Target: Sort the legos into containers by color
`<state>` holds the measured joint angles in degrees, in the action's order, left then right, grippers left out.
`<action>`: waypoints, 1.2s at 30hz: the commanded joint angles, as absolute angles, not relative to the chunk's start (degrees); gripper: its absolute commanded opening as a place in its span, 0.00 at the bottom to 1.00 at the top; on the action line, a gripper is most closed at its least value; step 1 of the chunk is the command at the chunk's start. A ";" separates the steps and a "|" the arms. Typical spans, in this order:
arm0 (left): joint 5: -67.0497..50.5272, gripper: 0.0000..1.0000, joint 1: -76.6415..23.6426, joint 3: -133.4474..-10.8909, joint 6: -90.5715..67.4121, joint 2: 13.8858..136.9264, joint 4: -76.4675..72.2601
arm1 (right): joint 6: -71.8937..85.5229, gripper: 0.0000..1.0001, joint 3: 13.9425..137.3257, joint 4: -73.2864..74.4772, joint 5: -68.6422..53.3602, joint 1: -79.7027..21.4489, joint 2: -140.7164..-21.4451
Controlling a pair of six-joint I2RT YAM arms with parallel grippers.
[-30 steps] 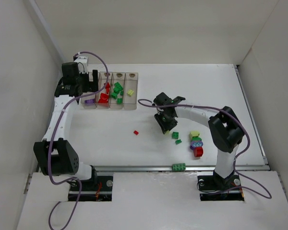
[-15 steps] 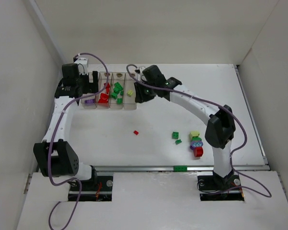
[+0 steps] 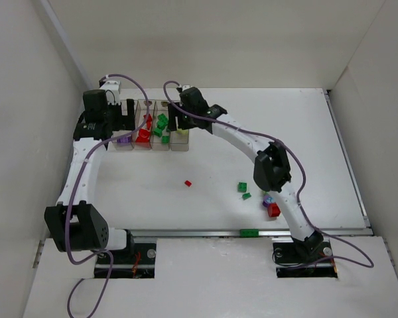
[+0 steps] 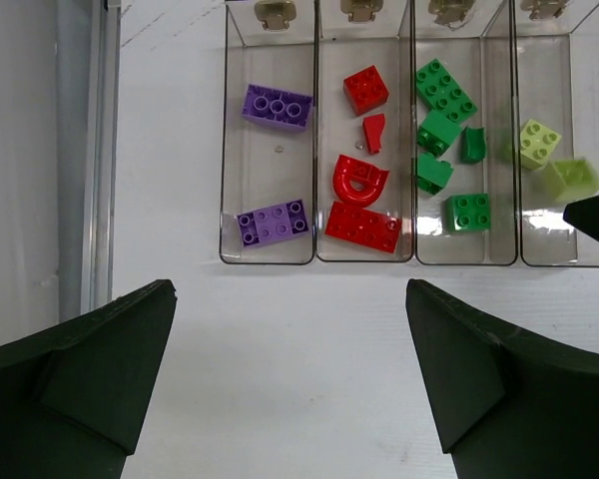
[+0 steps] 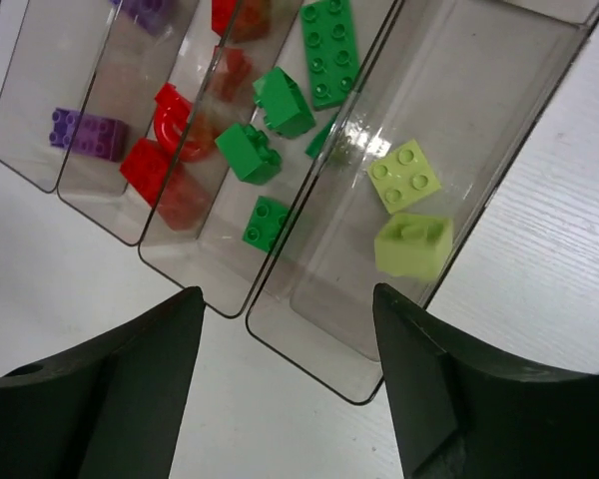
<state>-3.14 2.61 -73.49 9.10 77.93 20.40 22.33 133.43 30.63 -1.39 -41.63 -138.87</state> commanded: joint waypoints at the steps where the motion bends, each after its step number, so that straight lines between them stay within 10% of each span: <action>1: -3.60 1.00 2.64 -72.95 8.53 75.32 18.90 | 23.12 0.74 132.81 26.29 2.72 -41.75 -132.99; 14: -3.61 1.00 2.64 -72.95 8.53 74.79 18.90 | 14.60 0.94 124.74 43.21 1.04 -41.75 -115.25; 23: -6.41 1.00 2.64 -74.00 7.48 76.28 18.90 | 33.81 1.00 81.62 61.43 6.24 -41.75 -87.65; 36: -8.78 1.00 -1.49 -76.46 7.47 78.49 18.90 | 55.20 1.00 53.71 63.63 2.29 -48.77 -67.23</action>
<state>-7.40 -0.86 -74.37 8.21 78.59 20.32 50.30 55.44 65.19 3.75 -46.87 -67.20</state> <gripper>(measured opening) 0.997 0.998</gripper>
